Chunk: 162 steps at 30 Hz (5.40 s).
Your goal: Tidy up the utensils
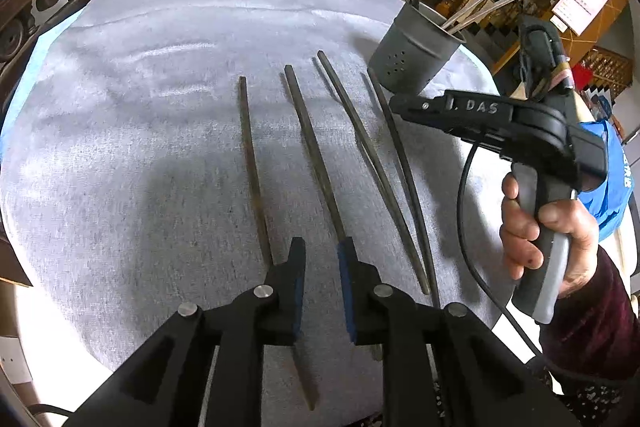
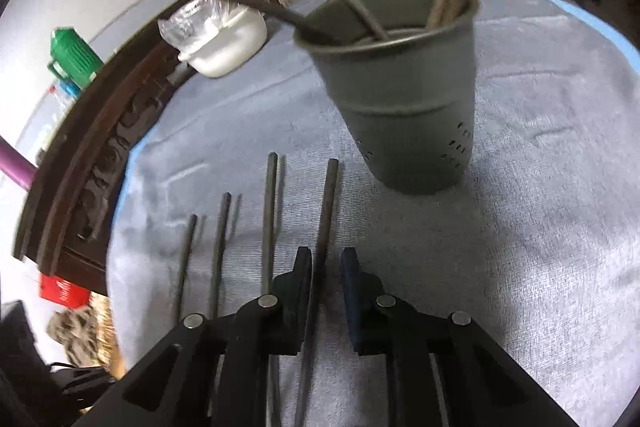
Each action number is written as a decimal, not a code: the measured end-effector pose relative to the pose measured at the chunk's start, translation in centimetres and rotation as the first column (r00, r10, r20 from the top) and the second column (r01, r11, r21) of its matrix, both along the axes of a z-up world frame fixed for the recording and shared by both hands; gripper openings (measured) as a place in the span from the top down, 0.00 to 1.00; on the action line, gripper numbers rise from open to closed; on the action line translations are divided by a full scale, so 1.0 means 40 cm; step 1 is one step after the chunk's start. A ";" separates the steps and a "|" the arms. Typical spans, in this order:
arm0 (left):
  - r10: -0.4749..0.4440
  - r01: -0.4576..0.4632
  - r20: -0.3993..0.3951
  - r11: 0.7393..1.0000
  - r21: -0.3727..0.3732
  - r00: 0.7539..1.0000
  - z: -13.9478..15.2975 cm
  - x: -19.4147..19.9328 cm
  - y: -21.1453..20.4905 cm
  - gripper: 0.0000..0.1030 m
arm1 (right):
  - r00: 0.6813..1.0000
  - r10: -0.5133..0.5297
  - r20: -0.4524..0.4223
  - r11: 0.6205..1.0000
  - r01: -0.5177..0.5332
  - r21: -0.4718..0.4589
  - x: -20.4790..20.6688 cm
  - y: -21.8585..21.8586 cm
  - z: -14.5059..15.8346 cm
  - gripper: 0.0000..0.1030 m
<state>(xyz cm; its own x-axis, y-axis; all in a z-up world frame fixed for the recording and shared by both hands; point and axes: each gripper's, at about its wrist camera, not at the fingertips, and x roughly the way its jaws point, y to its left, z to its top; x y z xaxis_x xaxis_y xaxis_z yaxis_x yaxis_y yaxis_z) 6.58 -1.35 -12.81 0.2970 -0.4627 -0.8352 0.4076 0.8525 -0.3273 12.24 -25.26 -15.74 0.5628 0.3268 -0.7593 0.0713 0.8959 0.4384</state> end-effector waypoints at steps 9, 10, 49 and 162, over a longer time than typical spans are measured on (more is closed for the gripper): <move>-0.003 0.003 0.034 1.000 0.004 0.999 0.035 0.053 -0.001 0.79 | 0.999 -0.006 -0.038 1.000 0.005 -0.018 0.061 0.023 0.002 0.81; -0.006 0.006 0.027 1.000 0.001 1.000 0.035 0.065 -0.003 0.79 | 0.999 -0.012 -0.049 1.000 0.010 -0.028 0.070 0.027 -0.002 0.81; 0.002 0.001 -0.161 1.000 0.020 0.987 -0.047 0.394 -0.153 0.66 | 0.987 -0.045 0.152 0.998 0.039 0.047 -0.078 -0.044 0.097 0.91; -0.049 0.053 -0.045 0.994 0.095 0.998 -0.016 0.357 -0.192 0.93 | 0.978 -0.035 0.205 0.999 0.031 0.021 -0.129 -0.077 0.173 0.93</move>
